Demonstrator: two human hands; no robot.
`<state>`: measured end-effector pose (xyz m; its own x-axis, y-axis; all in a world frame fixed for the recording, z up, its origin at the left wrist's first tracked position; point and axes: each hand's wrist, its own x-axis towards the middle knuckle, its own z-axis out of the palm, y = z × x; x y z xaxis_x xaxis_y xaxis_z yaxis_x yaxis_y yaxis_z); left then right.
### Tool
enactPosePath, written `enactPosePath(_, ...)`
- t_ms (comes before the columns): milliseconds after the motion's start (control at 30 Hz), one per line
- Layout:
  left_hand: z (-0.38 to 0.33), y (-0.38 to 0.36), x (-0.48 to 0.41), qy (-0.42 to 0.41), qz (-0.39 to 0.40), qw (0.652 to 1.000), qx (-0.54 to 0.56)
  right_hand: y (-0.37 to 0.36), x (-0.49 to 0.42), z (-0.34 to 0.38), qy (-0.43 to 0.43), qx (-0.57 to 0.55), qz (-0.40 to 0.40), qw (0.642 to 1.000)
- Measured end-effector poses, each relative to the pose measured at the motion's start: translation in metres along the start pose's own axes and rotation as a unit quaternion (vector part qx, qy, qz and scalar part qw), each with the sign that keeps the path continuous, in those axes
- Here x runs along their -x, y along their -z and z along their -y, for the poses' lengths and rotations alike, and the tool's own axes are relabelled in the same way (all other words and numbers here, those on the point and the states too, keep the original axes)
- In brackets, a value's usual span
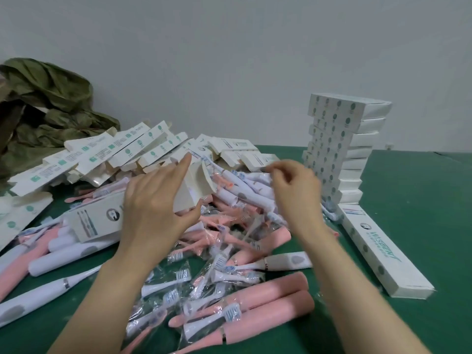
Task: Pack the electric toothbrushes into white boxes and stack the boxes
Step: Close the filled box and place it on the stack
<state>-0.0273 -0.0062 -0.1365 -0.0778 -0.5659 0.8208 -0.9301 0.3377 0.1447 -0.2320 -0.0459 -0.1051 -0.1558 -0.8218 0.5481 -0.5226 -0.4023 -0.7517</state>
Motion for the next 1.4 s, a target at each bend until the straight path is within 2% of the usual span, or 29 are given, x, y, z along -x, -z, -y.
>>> enactPosePath(33,-0.001,-0.001,0.000,0.000,0.000,1.000,0.003,0.012,-0.011,-0.013,-0.045,0.083,0.016,0.995)
enactPosePath(100,-0.001,-0.002,0.000,0.003,-0.001,1.000,0.008,0.028,-0.028,-0.038,-0.133,0.234,0.106,0.957)
enactPosePath(200,-0.002,-0.002,0.000,-0.011,-0.002,1.000,0.011,0.031,-0.039,-0.067,-0.192,0.364,0.191,0.891)
enactPosePath(333,-0.005,-0.004,0.000,-0.018,0.008,1.000,0.007,0.024,-0.040,-0.095,-0.222,0.426,0.190,0.857)
enactPosePath(467,-0.004,-0.001,0.001,-0.008,0.015,1.000,0.004,0.019,-0.036,-0.102,-0.215,0.435,0.167,0.859)
enactPosePath(567,-0.004,0.000,0.002,-0.008,0.015,1.000,0.003,0.016,-0.036,-0.100,-0.191,0.395,0.148,0.886)
enactPosePath(667,-0.004,-0.003,0.001,-0.011,0.023,1.000,0.004,0.021,-0.037,-0.094,-0.149,0.309,0.055,0.938)
enactPosePath(700,-0.005,-0.003,0.001,-0.010,0.026,1.000,0.005,0.022,-0.039,-0.094,-0.125,0.306,0.035,0.943)
enactPosePath(767,-0.004,-0.004,0.000,-0.012,0.027,1.000,0.005,0.023,-0.041,-0.092,-0.120,0.351,0.091,0.924)
enactPosePath(833,-0.002,-0.005,0.003,-0.019,0.031,0.999,0.001,0.022,-0.037,-0.096,-0.175,0.382,0.169,0.892)
enactPosePath(867,-0.001,-0.005,0.004,-0.023,0.033,0.999,0.001,0.021,-0.033,-0.100,-0.192,0.381,0.181,0.886)
enactPosePath(1000,0.000,-0.007,0.004,-0.027,0.031,0.999,0.004,0.021,-0.028,-0.107,-0.180,0.305,0.090,0.931)
enactPosePath(1100,0.000,-0.008,0.004,-0.035,0.031,0.999,0.004,0.025,-0.029,-0.098,-0.119,0.221,-0.020,0.968)
enactPosePath(1133,0.001,-0.007,0.004,-0.035,0.030,0.999,0.002,0.027,-0.030,-0.092,-0.101,0.185,-0.034,0.977)
enactPosePath(1167,0.001,-0.007,0.004,-0.034,0.028,0.999,0.001,0.028,-0.031,-0.084,-0.092,0.134,-0.028,0.986)
enactPosePath(1233,0.001,-0.008,0.003,-0.035,0.026,0.999,-0.001,0.032,-0.028,-0.063,-0.101,-0.012,0.037,0.994)
enactPosePath(1300,0.000,-0.008,0.003,-0.037,0.027,0.999,-0.001,0.032,-0.022,-0.039,-0.125,-0.144,0.124,0.974)
enactPosePath(1400,-0.002,-0.009,0.002,-0.040,0.028,0.999,0.001,0.025,-0.013,-0.006,-0.128,-0.141,0.204,0.960)
